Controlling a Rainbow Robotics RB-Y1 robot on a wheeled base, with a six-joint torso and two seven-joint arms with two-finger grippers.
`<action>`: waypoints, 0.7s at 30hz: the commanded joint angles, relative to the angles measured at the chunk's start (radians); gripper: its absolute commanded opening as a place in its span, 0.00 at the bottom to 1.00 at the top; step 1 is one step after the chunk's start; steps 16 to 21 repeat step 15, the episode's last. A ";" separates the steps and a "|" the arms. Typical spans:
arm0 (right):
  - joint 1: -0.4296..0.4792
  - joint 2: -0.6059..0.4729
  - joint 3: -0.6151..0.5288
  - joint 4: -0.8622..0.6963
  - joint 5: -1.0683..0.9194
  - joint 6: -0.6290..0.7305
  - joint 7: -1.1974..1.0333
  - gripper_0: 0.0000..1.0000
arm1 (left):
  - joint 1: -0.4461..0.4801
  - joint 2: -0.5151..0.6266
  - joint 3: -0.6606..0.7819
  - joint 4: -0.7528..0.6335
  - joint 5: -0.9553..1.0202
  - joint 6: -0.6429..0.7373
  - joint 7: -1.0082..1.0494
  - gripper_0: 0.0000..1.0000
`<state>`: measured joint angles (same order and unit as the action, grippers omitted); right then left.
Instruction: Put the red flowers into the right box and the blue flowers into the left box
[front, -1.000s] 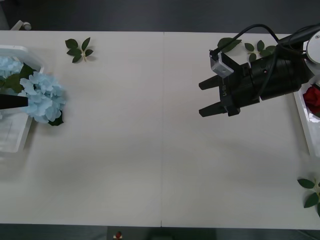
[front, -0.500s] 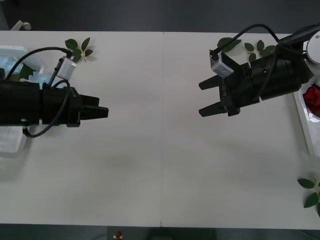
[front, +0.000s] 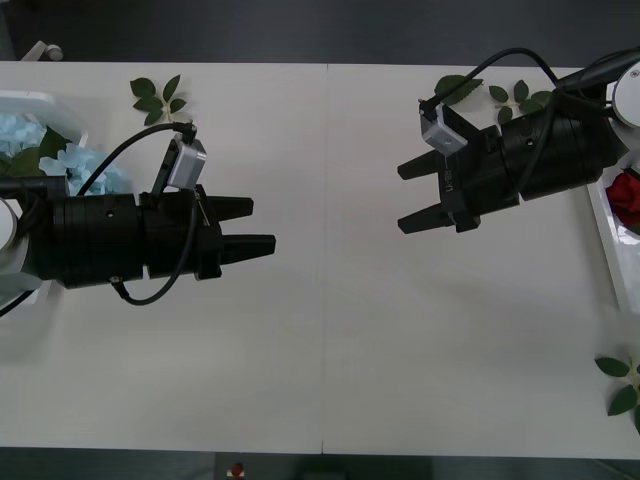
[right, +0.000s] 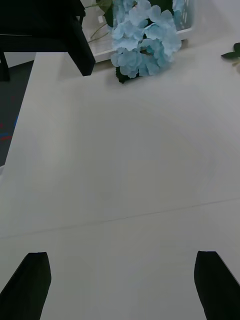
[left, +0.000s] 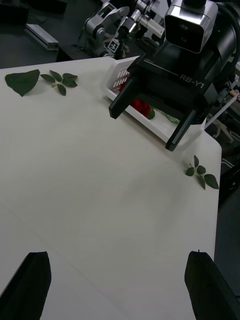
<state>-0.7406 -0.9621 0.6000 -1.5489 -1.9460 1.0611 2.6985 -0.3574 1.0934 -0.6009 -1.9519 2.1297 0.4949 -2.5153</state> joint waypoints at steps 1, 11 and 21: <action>-0.011 0.002 -0.011 -0.017 -0.005 -0.007 0.007 0.83 | -0.046 0.043 -0.026 -0.024 -0.005 -0.027 -0.007 0.77; -0.011 0.002 -0.011 -0.017 -0.005 -0.007 0.007 0.83 | -0.045 0.043 -0.028 -0.024 -0.005 -0.029 -0.007 0.77; -0.011 0.002 -0.011 -0.017 -0.005 -0.007 0.007 0.83 | -0.045 0.043 -0.028 -0.024 -0.005 -0.029 -0.007 0.77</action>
